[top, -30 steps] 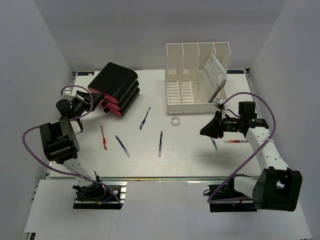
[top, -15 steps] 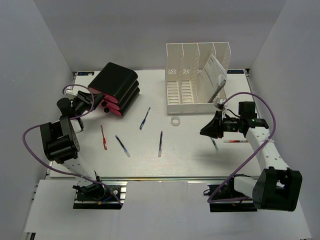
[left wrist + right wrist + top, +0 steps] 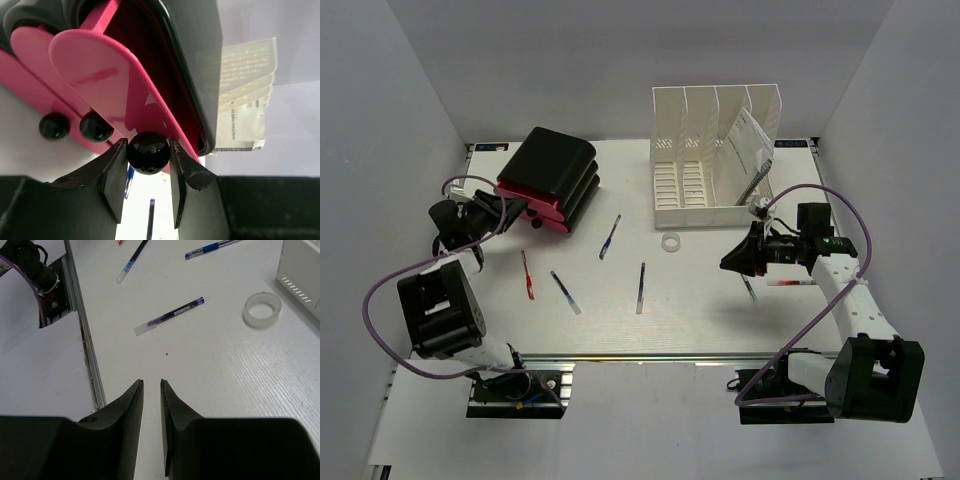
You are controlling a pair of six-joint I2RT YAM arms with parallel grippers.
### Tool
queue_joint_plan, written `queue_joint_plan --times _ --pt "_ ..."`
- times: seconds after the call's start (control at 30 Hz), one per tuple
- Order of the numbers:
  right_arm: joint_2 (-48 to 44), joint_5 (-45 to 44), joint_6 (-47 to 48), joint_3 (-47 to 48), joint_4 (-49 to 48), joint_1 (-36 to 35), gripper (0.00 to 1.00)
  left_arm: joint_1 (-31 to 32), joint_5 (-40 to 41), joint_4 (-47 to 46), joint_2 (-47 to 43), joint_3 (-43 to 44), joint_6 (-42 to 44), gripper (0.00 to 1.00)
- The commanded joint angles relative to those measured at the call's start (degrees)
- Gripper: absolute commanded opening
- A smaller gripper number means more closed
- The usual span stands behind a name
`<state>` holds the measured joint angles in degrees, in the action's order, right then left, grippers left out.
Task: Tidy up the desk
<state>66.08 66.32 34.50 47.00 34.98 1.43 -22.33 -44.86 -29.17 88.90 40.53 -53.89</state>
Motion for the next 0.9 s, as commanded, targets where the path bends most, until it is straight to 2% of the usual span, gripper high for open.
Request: queue_joint_plan --times 0.0,0.17,0.53,0.63,0.67,0.77,0.8,0.87 --pt "-0.69 0.56 -0.22 -0.07 -1.06 0.15 0.26 -0.87 3.46 10.59 -5.67 0.60 5.80 0.12" --pt "-0.96 0.65 -0.22 -0.16 -1.14 0.15 0.26 -1.40 8.47 19.74 -9.27 0.60 10.11 0.13" --pt "-1.40 0.91 -0.05 -0.16 -0.97 0.15 0.27 -3.07 13.75 28.73 -12.52 0.51 13.63 0.18" --pt "-1.40 0.91 0.04 -0.16 -0.79 0.24 0.28 -3.07 13.75 28.82 -13.05 0.51 13.72 0.28" --pt "-1.40 0.91 0.04 -0.24 -0.88 0.24 0.29 -3.07 13.57 30.56 -13.05 0.77 13.72 0.44" --pt "-1.40 0.83 0.04 -0.25 -0.97 0.15 0.35 -3.07 13.66 32.76 -13.49 1.91 14.42 0.60" --pt "-1.40 0.82 0.13 -0.16 -0.79 0.06 0.37 -3.07 14.01 33.38 -13.58 2.61 14.60 0.70" --pt "-1.40 0.65 0.13 -0.33 -0.97 0.06 0.42 -3.07 14.01 34.52 -14.45 2.80 14.69 0.74"
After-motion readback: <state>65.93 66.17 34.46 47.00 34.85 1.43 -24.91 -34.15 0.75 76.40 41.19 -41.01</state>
